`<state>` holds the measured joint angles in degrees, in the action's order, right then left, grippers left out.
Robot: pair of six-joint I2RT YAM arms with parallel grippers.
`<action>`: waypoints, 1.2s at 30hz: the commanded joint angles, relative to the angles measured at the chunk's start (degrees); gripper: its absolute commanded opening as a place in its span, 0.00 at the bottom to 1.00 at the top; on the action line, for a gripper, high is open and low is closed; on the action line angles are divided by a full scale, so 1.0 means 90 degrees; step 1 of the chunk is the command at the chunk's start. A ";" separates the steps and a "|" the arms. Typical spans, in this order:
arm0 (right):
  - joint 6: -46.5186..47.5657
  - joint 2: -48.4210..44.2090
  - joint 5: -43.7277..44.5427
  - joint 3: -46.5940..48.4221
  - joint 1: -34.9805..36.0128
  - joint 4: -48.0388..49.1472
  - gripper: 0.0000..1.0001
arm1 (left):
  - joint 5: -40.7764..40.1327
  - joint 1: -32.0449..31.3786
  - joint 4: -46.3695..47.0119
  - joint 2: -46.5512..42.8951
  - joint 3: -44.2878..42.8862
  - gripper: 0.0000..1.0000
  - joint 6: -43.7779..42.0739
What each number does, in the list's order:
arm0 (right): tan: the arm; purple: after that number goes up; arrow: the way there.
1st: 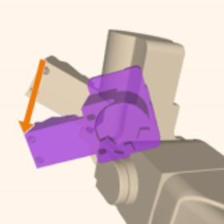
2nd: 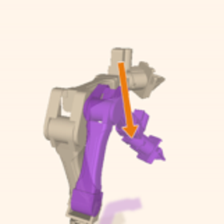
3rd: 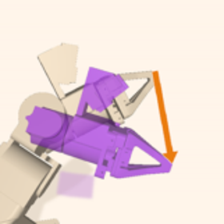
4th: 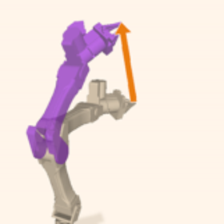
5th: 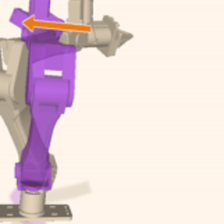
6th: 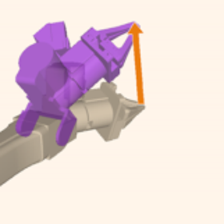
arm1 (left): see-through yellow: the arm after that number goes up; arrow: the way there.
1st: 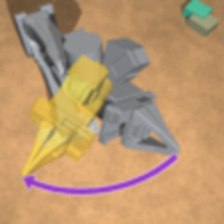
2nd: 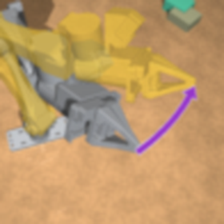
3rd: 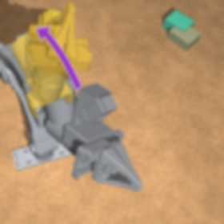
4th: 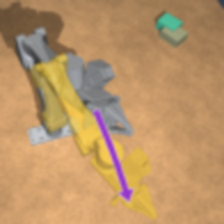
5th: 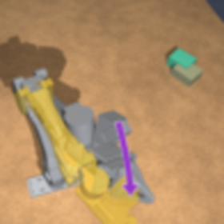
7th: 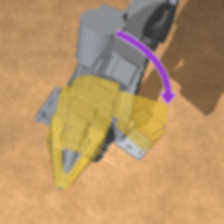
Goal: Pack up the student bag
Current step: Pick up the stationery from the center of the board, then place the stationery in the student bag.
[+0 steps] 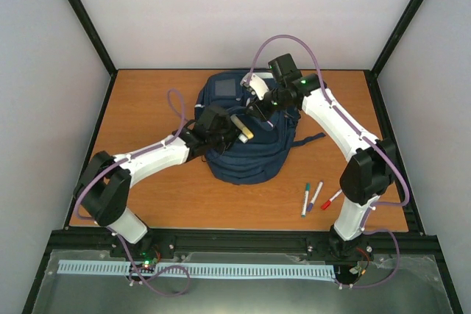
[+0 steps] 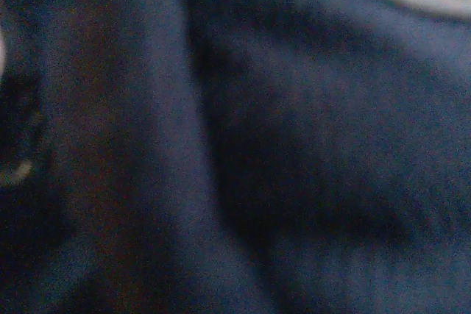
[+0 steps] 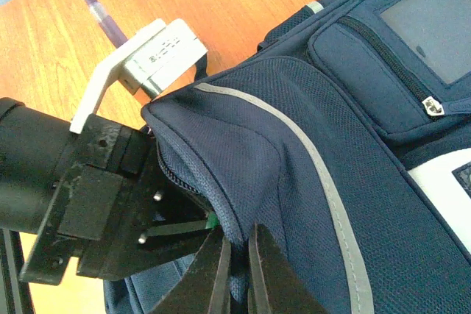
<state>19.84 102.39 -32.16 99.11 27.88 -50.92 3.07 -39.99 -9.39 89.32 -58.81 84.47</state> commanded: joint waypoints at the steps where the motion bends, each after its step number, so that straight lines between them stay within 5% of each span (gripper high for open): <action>1: -0.0143 -0.0116 -0.0547 0.0337 0.0027 0.0395 0.03 | -0.0069 -0.0038 0.0208 0.0206 -0.0423 0.26 0.0278; 9: -0.0086 -0.0107 -0.0529 0.0216 0.0022 0.0441 0.03 | -0.0175 -0.0039 0.0160 -0.0102 -0.0291 0.47 0.0231; 21: 0.0687 -0.0217 0.0064 -0.0664 0.0017 0.0458 0.03 | 0.1097 -0.0137 -0.1257 -0.1590 0.0472 0.56 -0.0843; 24: 0.1017 -0.0325 0.0173 -0.1272 0.0018 0.0539 0.03 | 0.0983 -0.0137 -0.1953 -0.2086 0.0642 0.63 -0.1717; 29: 0.1333 -0.0448 0.0231 -0.2006 0.0018 0.0624 0.07 | 0.0417 -0.0127 -0.2827 -0.2288 0.0209 0.71 -0.4598; 36: 0.1718 -0.1051 0.0034 -0.2568 0.0018 0.0473 0.42 | -0.0208 -0.0127 -0.3086 -0.1583 -0.0586 0.62 -0.7115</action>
<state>31.97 98.87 -31.22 77.87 28.10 -46.46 5.72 -40.93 -34.61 72.36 -59.51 38.54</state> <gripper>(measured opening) 0.359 0.627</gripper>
